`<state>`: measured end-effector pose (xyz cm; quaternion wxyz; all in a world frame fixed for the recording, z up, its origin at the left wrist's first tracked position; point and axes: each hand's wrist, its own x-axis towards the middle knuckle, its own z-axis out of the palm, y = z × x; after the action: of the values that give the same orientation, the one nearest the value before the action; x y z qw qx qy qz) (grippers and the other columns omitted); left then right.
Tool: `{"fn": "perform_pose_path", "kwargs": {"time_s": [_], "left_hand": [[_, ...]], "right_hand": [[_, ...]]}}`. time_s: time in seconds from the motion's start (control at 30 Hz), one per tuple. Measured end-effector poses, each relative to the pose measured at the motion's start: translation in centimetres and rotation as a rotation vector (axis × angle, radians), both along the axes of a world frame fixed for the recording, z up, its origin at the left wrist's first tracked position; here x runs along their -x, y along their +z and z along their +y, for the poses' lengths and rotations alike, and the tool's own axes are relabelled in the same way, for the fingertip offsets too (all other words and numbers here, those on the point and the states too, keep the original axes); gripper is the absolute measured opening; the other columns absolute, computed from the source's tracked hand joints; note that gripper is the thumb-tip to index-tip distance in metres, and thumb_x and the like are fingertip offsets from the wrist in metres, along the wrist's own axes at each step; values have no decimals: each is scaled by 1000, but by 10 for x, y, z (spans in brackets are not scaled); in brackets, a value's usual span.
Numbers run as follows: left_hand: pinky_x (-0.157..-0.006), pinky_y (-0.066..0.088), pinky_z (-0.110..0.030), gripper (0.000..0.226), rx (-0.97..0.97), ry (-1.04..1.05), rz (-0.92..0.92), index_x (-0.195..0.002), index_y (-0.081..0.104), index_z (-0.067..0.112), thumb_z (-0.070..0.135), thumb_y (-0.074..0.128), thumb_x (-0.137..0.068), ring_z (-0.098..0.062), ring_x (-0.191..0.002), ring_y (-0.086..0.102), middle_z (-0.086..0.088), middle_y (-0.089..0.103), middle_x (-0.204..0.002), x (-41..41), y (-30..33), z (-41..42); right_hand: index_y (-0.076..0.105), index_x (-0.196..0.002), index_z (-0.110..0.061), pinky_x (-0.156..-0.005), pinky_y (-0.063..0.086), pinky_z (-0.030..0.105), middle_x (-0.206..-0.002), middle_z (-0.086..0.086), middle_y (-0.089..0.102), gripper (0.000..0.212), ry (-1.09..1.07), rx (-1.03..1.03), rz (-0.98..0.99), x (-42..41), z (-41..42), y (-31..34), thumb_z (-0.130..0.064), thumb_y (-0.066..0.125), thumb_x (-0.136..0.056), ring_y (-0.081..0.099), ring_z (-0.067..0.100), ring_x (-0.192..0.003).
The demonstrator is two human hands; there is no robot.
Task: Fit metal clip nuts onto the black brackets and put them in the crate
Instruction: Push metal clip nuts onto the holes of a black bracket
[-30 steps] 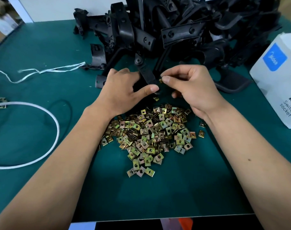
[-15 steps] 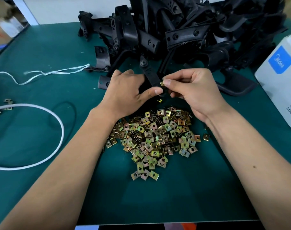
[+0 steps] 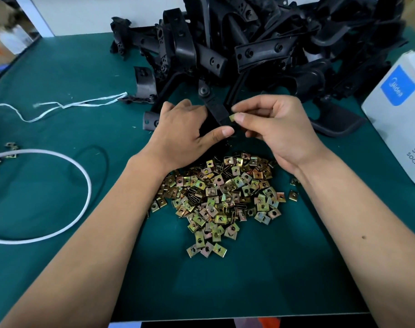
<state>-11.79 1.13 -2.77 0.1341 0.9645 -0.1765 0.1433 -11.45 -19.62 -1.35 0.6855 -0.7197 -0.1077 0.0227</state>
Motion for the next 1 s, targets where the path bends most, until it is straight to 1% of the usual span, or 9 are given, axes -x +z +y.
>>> {"fn": "perform_pose_path", "kwargs": {"time_s": [0.07,0.17,0.27,0.33,0.43,0.5,0.6,0.8,1.0], "left_hand": [[-91,31,-42,78,25,-10,20,-93,63,14,81,24,-88,-18,-90,45,7,52,-80,0,0,0],[-91,31,-42,72,37,-6,9,-84,56,16,81,26,-88,-18,-88,44,8,49,-77,0,-1,0],[-87,29,-39,62,42,-12,-21,-78,46,21,79,28,-89,-18,-85,43,14,40,-70,1,-2,-1],[-85,27,-38,61,42,-17,-33,-77,44,21,78,28,-89,-18,-84,42,16,36,-69,1,-2,-1],[-86,28,-38,70,26,-20,-28,-82,53,16,80,26,-88,-19,-86,46,12,43,-72,0,-2,0],[-89,29,-39,80,2,-18,-21,-92,62,14,83,23,-88,-19,-89,49,9,50,-77,-1,-1,0],[-89,29,-39,89,-10,-26,-23,-100,66,15,87,16,-85,-20,-91,51,8,52,-80,0,0,0],[-86,28,-38,81,-31,-24,-33,-96,64,15,83,23,-88,-22,-90,53,8,52,-79,0,1,-3],[-87,29,-38,89,-62,-6,-28,-100,66,14,85,16,-84,-23,-91,55,7,54,-79,1,3,-4]], "right_hand": [[78,-101,-9,-66,51,20,-84,6,75,12,-41,-34,-17,-2,-1,0,-3,72,-92,64,9,-74],[77,-94,-11,-61,49,20,-73,0,71,9,-60,-35,-12,-4,-3,-1,-12,69,-98,61,10,-67],[76,-87,-17,-56,47,18,-65,-6,67,14,-28,94,-44,-3,-1,-2,-22,69,-99,59,8,-63],[76,-86,-21,-57,48,16,-63,-9,66,15,-7,165,-62,-2,1,-3,-26,70,-98,59,4,-61],[75,-84,-23,-57,49,15,-61,-11,66,15,-15,201,-71,-3,2,-4,-29,71,-97,58,1,-59],[76,-84,-21,-57,49,14,-60,-11,66,16,-23,208,-72,-3,2,-4,-29,71,-97,57,1,-58],[76,-83,-19,-56,48,14,-60,-10,65,17,-27,207,-77,-3,3,-4,-29,71,-97,56,2,-58],[75,-81,-17,-56,47,17,-58,-9,62,20,4,185,-41,-2,4,-3,-29,71,-97,54,5,-57],[77,-82,-12,-53,43,16,-55,-7,58,22,6,165,-27,-2,6,-4,-30,74,-95,50,6,-56]]}}
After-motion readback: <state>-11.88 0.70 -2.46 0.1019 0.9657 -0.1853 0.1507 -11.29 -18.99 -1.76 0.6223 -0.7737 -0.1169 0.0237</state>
